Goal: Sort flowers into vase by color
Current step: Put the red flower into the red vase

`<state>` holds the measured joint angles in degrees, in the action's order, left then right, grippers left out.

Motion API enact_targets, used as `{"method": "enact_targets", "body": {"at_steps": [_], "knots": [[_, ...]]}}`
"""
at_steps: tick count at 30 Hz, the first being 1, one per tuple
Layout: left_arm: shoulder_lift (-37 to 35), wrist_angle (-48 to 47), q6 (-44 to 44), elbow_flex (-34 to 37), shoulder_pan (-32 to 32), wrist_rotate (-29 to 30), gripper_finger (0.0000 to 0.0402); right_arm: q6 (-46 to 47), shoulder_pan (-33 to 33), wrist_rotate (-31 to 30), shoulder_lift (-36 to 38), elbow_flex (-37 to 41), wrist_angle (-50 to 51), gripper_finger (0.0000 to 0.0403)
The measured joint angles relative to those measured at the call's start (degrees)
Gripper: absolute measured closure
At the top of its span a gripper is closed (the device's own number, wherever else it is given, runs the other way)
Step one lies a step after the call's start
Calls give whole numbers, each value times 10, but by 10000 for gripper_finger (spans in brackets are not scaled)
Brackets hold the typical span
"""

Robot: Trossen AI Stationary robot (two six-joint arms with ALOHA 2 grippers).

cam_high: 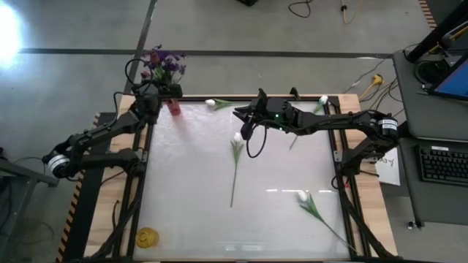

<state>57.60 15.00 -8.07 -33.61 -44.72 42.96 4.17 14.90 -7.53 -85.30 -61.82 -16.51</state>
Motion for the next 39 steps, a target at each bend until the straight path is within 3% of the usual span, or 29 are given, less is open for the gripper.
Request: {"method": "enact_targets", "body": {"at_steps": [7, 12, 18, 31, 39], "knots": [[-21, 1, 27, -7, 0, 0, 358, 5, 0, 0, 0, 0, 0, 339], [-31, -41, 26, -24, 0, -7, 308, 5, 0, 0, 0, 0, 0, 339], [-41, -95, 24, -57, 0, -67, 267, 3, 0, 0, 0, 0, 0, 339], [-45, -208, 52, -139, -36, -73, 199, 1, 0, 0, 0, 0, 0, 339], [-34, -265, 10, -185, -100, -210, 198, 1, 0, 0, 0, 0, 0, 339]]}}
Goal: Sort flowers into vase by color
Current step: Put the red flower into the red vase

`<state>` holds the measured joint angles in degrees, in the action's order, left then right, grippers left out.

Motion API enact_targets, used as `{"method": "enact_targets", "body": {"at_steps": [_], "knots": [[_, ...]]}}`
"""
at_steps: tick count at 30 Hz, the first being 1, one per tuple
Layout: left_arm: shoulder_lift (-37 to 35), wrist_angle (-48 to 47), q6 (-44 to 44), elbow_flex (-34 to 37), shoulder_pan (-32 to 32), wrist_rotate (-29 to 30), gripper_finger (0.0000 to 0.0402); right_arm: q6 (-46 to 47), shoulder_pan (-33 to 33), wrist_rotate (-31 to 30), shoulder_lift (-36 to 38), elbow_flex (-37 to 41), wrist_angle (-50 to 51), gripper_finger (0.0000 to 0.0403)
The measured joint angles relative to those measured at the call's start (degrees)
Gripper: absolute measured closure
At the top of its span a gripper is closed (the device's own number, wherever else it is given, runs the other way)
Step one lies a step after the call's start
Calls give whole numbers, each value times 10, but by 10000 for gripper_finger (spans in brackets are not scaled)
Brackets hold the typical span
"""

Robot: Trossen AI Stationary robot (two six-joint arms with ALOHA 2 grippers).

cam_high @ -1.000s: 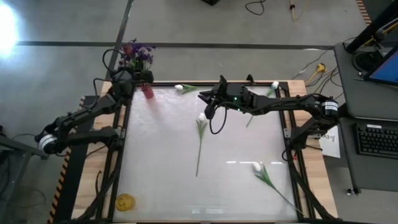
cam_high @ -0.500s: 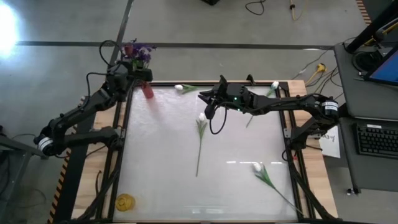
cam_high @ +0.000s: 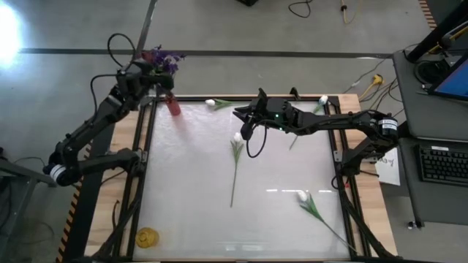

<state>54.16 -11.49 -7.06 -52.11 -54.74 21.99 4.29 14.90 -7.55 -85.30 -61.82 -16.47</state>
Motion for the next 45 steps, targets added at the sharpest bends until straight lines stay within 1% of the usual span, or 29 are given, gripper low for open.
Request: {"method": "enact_targets", "body": {"at_steps": [9, 13, 19, 22, 27, 30, 32, 35, 42, 45], "knots": [[12, -1, -10, -32, -18, -46, 198, 2, 0, 0, 0, 0, 0, 339], [13, -18, -10, -47, -18, -43, 198, 2, 0, 0, 0, 0, 0, 339], [26, -26, -5, -49, -19, -40, 201, 2, 0, 0, 0, 0, 0, 339], [33, -28, -4, -49, -19, -40, 221, 2, 0, 0, 0, 0, 1, 339], [34, -26, 12, -49, -19, -40, 281, 2, 0, 0, 0, 0, 4, 339], [29, -42, 28, -49, -19, -40, 311, 2, 0, 0, 0, 0, 4, 339], [26, -69, 35, -52, -19, -40, 324, 1, 0, 0, 0, 0, 4, 339], [26, -90, 39, -53, -19, -41, 331, 0, 0, 0, 0, 0, 4, 339], [27, -90, 46, -53, -19, -41, 327, 2, 0, 0, 0, 0, 4, 339], [27, -90, 64, -53, -19, -41, 332, 2, 0, 0, 0, 0, 4, 339]]}}
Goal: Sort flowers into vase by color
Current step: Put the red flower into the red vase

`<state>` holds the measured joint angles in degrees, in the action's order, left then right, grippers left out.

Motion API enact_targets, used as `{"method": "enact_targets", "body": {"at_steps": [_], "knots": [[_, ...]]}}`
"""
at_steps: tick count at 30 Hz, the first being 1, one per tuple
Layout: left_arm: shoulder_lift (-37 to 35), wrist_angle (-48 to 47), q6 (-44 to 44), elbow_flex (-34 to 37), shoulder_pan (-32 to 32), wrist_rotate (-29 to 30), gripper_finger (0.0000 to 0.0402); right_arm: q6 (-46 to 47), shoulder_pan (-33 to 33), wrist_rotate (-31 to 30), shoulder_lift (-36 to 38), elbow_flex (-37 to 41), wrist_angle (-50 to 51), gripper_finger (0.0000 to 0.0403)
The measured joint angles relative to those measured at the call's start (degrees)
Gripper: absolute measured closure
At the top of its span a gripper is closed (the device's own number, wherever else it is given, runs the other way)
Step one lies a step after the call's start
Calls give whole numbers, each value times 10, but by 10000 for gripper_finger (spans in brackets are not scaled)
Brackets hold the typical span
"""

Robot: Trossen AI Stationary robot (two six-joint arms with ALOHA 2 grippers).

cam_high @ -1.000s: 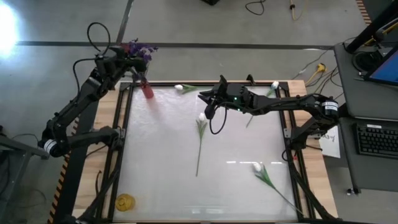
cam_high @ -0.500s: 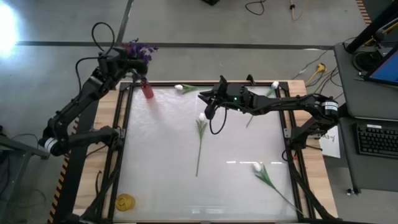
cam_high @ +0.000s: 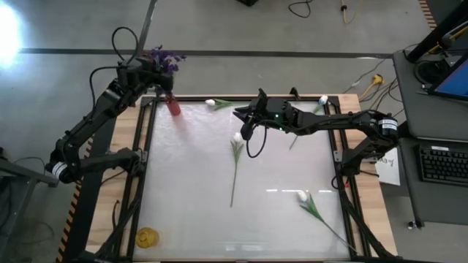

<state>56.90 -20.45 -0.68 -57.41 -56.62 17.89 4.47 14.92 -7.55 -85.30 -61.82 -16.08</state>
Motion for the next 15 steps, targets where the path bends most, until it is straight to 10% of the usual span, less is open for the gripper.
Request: {"method": "enact_targets", "body": {"at_steps": [15], "knots": [[11, -1, -10, 18, 0, 0, 400, 0, 0, 0, 0, 0, 0, 339]]}}
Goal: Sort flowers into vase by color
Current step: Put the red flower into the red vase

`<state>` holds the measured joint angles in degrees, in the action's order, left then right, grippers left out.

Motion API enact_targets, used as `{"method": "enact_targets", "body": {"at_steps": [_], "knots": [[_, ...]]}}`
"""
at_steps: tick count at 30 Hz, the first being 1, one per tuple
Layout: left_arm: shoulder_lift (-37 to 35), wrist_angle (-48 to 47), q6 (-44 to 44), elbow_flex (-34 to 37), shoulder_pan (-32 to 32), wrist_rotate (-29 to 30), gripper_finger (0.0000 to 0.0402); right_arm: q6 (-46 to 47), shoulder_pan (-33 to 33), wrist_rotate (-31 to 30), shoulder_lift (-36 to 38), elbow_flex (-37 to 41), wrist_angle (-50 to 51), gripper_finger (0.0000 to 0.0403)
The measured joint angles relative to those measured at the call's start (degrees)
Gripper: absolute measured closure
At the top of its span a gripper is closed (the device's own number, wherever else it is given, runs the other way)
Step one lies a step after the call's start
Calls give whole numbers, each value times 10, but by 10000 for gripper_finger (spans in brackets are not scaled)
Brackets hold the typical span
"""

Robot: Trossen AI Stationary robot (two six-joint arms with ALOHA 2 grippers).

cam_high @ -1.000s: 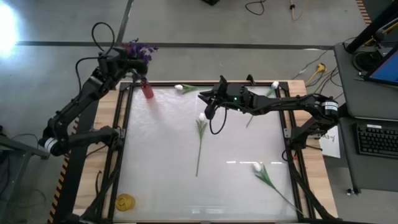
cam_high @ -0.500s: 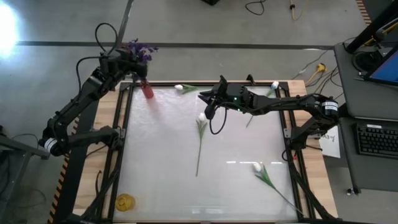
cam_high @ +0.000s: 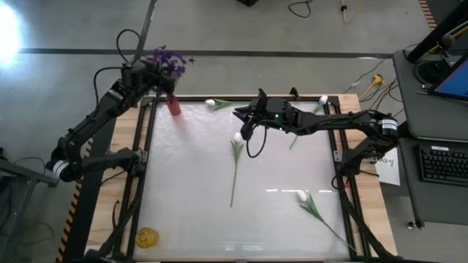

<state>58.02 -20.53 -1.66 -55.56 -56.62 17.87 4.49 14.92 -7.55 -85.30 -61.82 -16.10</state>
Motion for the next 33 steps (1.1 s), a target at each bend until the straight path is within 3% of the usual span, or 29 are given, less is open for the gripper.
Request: {"method": "enact_targets", "body": {"at_steps": [14, 29, 33], "knots": [[-7, 11, -14, 31, 1, -10, 401, 0, 0, 0, 0, 0, 0, 339], [-19, 7, 38, 31, 1, -10, 402, 0, 0, 0, 0, 0, 0, 339], [-19, 5, 30, 34, 1, -41, 402, 3, 0, 0, 0, 0, 0, 339]]}}
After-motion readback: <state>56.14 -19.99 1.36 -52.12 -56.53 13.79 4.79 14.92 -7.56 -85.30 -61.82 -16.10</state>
